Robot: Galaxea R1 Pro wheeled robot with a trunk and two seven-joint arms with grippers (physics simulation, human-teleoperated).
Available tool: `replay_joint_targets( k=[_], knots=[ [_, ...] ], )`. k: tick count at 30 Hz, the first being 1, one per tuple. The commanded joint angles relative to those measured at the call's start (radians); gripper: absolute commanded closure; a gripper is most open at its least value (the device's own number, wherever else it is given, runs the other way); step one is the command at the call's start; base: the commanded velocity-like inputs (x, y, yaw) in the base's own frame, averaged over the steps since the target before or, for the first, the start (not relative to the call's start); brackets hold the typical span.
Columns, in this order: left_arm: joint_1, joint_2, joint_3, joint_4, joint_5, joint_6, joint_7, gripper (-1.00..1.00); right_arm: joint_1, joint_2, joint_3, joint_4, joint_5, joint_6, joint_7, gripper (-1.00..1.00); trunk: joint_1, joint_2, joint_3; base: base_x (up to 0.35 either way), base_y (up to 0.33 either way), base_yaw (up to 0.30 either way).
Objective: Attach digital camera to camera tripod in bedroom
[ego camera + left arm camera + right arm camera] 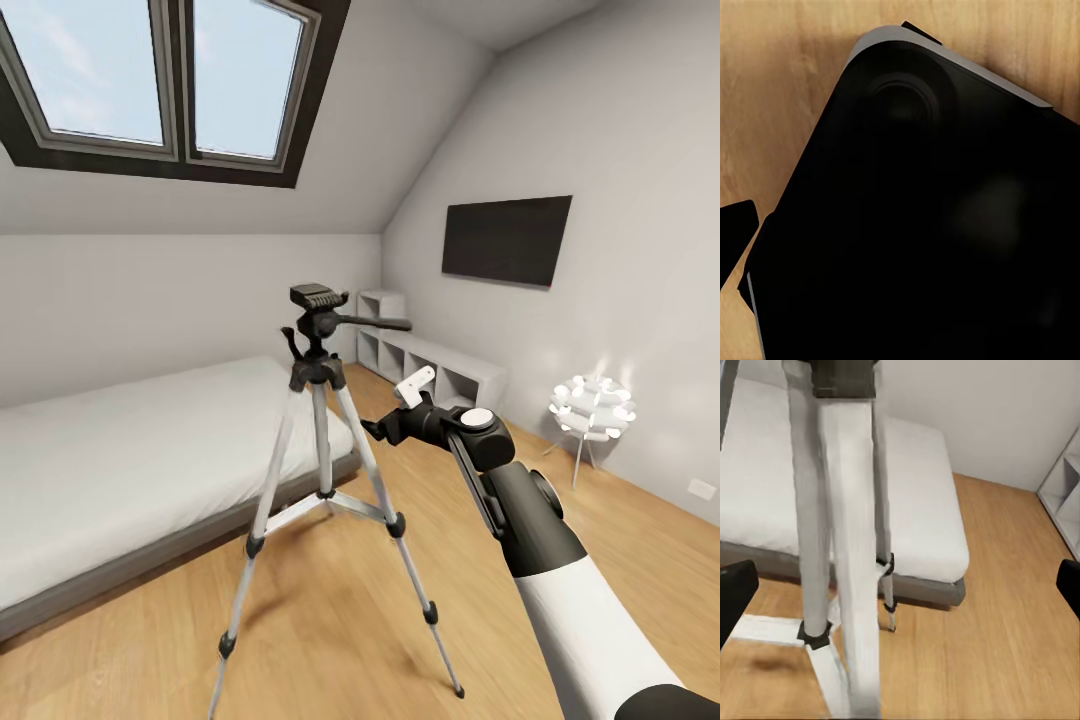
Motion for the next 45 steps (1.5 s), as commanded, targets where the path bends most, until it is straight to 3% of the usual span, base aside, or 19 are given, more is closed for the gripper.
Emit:
replay_joint_targets(
  k=[1, 21, 26, 42, 45],
  knots=[
    [0.0, 0.0, 0.004, -0.001, -0.002, -0.002, 0.003, -1.0, -0.001, 0.0, 0.0, -0.001, 0.011, 0.003, 0.008, -1.0, 0.0, -0.001, -0.001, 0.0, 0.0, 0.0],
    [0.0, 0.0, 0.005, -0.001, -0.002, -0.002, 0.003, -1.0, -0.001, -0.001, -0.004, -0.002, 0.011, -0.001, 0.002, -1.0, 0.0, -0.001, -0.001, 0.0, 0.0, 0.0],
    [0.0, 0.0, 0.004, -0.001, -0.002, -0.002, 0.003, -1.0, -0.001, -0.014, -0.007, -0.002, 0.012, 0.0, 0.001, -1.0, 0.0, -0.001, -0.001, 0.0, 0.0, 0.0],
    [0.0, 0.0, 0.003, -0.001, -0.001, -0.002, 0.003, -1.0, -0.001, -0.164, -0.013, -0.013, 0.011, 0.005, -0.005, -1.0, 0.0, -0.001, -0.001, 0.0, 0.0, 0.0],
    [0.0, 0.001, 0.003, -0.001, -0.001, -0.002, 0.003, -1.0, -0.009, -0.231, -0.042, -0.007, 0.008, 0.009, -0.005, -1.0, 0.0, -0.001, -0.001, 0.0, 0.0, 0.0]
  ],
)
